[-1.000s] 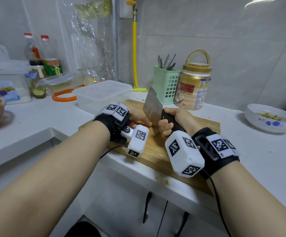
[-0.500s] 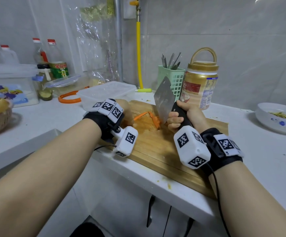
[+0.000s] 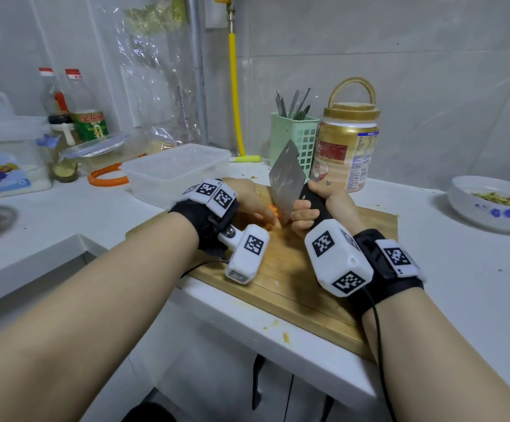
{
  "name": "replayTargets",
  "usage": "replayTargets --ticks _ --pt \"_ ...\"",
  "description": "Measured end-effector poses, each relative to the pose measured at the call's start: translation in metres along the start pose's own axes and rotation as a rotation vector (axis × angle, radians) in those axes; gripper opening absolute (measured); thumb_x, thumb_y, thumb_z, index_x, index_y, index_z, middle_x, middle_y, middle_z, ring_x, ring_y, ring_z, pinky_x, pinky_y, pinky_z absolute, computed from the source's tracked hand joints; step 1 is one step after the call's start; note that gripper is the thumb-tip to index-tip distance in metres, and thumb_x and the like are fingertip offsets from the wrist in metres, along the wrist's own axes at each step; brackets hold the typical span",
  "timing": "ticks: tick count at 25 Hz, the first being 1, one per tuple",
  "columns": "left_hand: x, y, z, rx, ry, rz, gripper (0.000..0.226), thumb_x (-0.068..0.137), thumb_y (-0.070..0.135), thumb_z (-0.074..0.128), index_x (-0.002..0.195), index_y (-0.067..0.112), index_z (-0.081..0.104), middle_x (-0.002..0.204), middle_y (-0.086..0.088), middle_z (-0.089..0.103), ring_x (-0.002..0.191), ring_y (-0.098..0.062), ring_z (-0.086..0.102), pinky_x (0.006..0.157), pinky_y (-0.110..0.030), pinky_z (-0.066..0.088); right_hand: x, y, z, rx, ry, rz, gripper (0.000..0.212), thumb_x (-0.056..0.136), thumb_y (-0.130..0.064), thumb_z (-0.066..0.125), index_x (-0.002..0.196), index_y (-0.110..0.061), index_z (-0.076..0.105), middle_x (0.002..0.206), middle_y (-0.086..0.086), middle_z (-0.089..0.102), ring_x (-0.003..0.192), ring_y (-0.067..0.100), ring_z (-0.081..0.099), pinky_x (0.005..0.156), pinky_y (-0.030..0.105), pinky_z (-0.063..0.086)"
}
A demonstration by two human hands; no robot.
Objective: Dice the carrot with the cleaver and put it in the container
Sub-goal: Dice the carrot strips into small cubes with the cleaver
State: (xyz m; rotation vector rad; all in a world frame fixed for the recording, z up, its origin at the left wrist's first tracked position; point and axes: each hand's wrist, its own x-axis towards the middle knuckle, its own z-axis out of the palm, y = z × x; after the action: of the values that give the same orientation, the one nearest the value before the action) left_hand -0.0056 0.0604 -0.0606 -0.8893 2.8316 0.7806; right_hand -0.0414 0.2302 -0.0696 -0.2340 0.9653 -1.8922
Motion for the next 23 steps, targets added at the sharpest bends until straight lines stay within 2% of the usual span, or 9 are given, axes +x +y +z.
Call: replayTargets --ticks 2,4,5,8,10,15,18,21,23 --pt "0.002 0.002 0.002 -0.037 -0.068 -0.029 0.025 0.06 0.039 0.081 0.064 0.02 0.067 0.089 -0.007 0.071 0.083 -0.024 0.065 0.079 -0.032 0.048 0.0 0.0 0.0 0.0 -0.012 -0.007 0.039 0.101 -0.034 0.037 0.07 -0.011 0.042 0.05 -0.002 0.036 0.03 0.008 0.032 0.032 0.018 0.032" --pt "0.001 0.001 0.0 -0.071 -0.09 -0.065 0.026 0.059 0.037 0.081 0.068 0.018 0.066 0.101 -0.012 0.073 0.098 -0.028 0.068 0.089 -0.037 0.051 0.001 0.001 0.001 -0.006 -0.024 -0.007 0.036 0.101 -0.032 0.035 0.074 -0.009 0.044 0.049 -0.002 0.037 0.03 0.008 0.033 0.032 0.016 0.032" --pt "-0.002 0.0 -0.003 -0.088 -0.079 -0.074 0.028 0.061 0.035 0.082 0.072 0.016 0.064 0.1 -0.012 0.072 0.095 -0.028 0.068 0.088 -0.036 0.051 0.002 0.001 0.001 -0.008 -0.026 -0.004 0.035 0.101 -0.032 0.035 0.076 -0.009 0.045 0.049 -0.002 0.038 0.03 0.008 0.033 0.032 0.016 0.032" --pt "-0.011 -0.006 -0.017 -0.077 0.049 -0.078 0.029 0.074 0.033 0.078 0.069 0.013 0.057 0.071 -0.007 0.058 0.062 -0.021 0.051 0.059 -0.025 0.041 0.003 0.003 0.001 -0.012 -0.045 0.007 0.033 0.101 -0.032 0.036 0.079 -0.009 0.046 0.05 -0.002 0.038 0.03 0.008 0.033 0.033 0.015 0.032" --pt "-0.018 -0.013 -0.029 -0.031 0.153 -0.074 0.031 0.077 0.034 0.075 0.068 0.012 0.056 0.068 -0.005 0.053 0.058 -0.018 0.046 0.053 -0.026 0.035 0.003 0.003 0.001 -0.012 -0.045 0.017 0.034 0.101 -0.032 0.036 0.078 -0.01 0.046 0.05 -0.002 0.038 0.031 0.008 0.033 0.033 0.016 0.032" --pt "-0.026 -0.043 -0.048 0.044 0.273 -0.118 0.028 0.077 0.026 0.073 0.063 0.011 0.053 0.069 -0.006 0.055 0.062 -0.019 0.05 0.056 -0.025 0.038 0.002 0.005 0.002 -0.03 -0.036 0.041 0.035 0.099 -0.035 0.039 0.073 -0.013 0.041 0.05 -0.003 0.036 0.031 0.008 0.033 0.032 0.017 0.032" --pt "-0.023 -0.063 -0.052 0.076 0.304 -0.168 0.031 0.072 0.025 0.075 0.058 0.011 0.051 0.066 -0.007 0.056 0.067 -0.025 0.052 0.061 -0.027 0.039 0.001 0.006 0.002 -0.044 -0.034 0.051 0.037 0.098 -0.038 0.039 0.07 -0.014 0.04 0.049 -0.004 0.035 0.03 0.008 0.033 0.032 0.017 0.032" --pt "-0.021 -0.074 -0.046 0.109 0.29 -0.188 0.038 0.073 0.037 0.077 0.064 0.008 0.053 0.069 -0.009 0.058 0.073 -0.027 0.057 0.067 -0.03 0.044 0.001 0.007 0.002 -0.016 -0.033 0.029 0.038 0.099 -0.036 0.038 0.07 -0.013 0.042 0.049 -0.004 0.036 0.03 0.008 0.033 0.032 0.017 0.031" --pt "-0.018 -0.075 -0.042 0.144 0.303 -0.19 0.035 0.076 0.032 0.076 0.067 0.009 0.052 0.069 -0.008 0.057 0.072 -0.026 0.057 0.063 -0.028 0.045 0.002 0.006 0.001 0.008 -0.05 0.019 0.036 0.099 -0.035 0.038 0.072 -0.012 0.042 0.05 -0.004 0.037 0.03 0.007 0.034 0.032 0.016 0.03"
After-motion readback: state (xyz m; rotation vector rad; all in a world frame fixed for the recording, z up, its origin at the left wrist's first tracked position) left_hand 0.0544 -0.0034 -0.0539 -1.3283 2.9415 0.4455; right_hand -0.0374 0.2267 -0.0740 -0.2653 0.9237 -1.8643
